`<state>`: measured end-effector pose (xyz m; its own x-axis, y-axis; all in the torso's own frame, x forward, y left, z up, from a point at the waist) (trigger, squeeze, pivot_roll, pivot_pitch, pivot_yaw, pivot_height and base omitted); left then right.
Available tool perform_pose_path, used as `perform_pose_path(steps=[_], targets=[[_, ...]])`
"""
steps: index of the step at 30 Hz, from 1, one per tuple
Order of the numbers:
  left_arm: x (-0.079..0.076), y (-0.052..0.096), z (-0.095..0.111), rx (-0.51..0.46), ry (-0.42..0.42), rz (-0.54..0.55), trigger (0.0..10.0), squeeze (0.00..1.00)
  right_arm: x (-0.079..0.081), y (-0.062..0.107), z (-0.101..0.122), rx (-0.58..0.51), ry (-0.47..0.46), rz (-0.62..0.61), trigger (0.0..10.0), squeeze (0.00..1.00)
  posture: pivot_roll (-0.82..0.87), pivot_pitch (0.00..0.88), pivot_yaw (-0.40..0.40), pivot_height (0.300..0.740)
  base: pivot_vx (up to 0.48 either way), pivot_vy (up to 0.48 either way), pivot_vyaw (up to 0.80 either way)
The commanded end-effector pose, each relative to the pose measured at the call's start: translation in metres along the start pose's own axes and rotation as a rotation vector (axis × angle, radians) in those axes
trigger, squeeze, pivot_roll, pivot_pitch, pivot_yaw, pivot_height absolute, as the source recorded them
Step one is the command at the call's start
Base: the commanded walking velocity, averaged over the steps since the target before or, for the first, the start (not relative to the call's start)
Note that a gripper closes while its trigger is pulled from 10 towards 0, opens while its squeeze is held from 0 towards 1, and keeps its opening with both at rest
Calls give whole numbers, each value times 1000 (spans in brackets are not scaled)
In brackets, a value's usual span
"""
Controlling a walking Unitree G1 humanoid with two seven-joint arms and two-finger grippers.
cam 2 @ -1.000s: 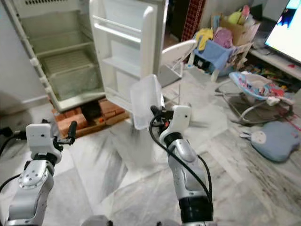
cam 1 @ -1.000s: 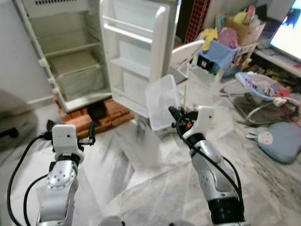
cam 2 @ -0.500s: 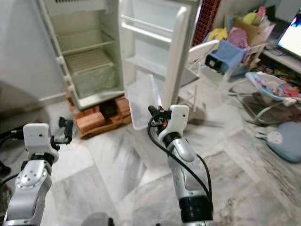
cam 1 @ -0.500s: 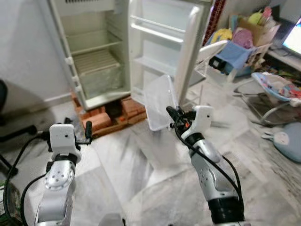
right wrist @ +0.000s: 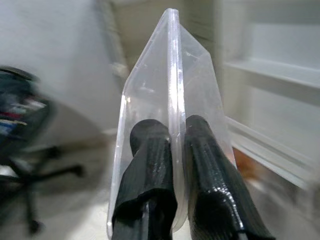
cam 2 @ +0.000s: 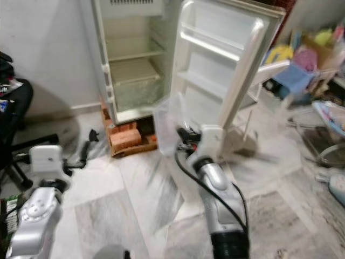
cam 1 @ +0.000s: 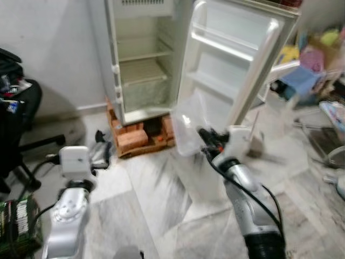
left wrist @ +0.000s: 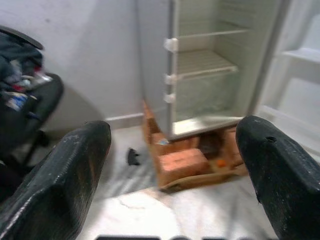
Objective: Restocking fridge
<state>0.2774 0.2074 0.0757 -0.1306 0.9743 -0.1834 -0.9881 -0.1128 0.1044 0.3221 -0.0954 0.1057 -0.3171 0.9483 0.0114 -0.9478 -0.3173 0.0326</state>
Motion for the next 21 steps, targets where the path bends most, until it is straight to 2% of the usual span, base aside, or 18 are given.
perform_pose_path(steps=[1, 12, 17, 21], targets=[[-11, -3, 4, -14, 11, -27, 10000, 0, -15, 3, -1, 10, 10, -46, 10000, 0, 114, 0, -53, 740, 454, 0, 0], [-6, -4, 1, 5, 34, 0, 10000, 0, -16, 1, 1, 6, 5, -46, 10000, 0, 117, 0, -53, 740, 461, 0, 0], [-5, -5, 0, 13, 38, 7, 10000, 0, -14, 0, 4, -12, 37, -17, 10000, 0, 117, 0, -57, 740, 465, 0, 0], [-6, -4, -2, 27, 19, 13, 10000, 0, -14, -1, 5, -10, 32, -21, 10000, 0, 119, 0, -57, 740, 465, 0, 741]])
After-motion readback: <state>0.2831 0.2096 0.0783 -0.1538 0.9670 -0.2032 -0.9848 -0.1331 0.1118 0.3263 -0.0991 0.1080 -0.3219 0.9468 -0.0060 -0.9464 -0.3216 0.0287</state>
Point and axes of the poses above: a point about 5 cm out from each wrist's last joint towards the gripper, its own y axis pointing back from the gripper into the wrist, its own z axis along the axis of the wrist's last joint, x = y × z, the point moved 4 cm from there along -y, pointing out of the wrist towards the gripper, and after that the axes turned 15 degrees about y, right-handed, at the moved point
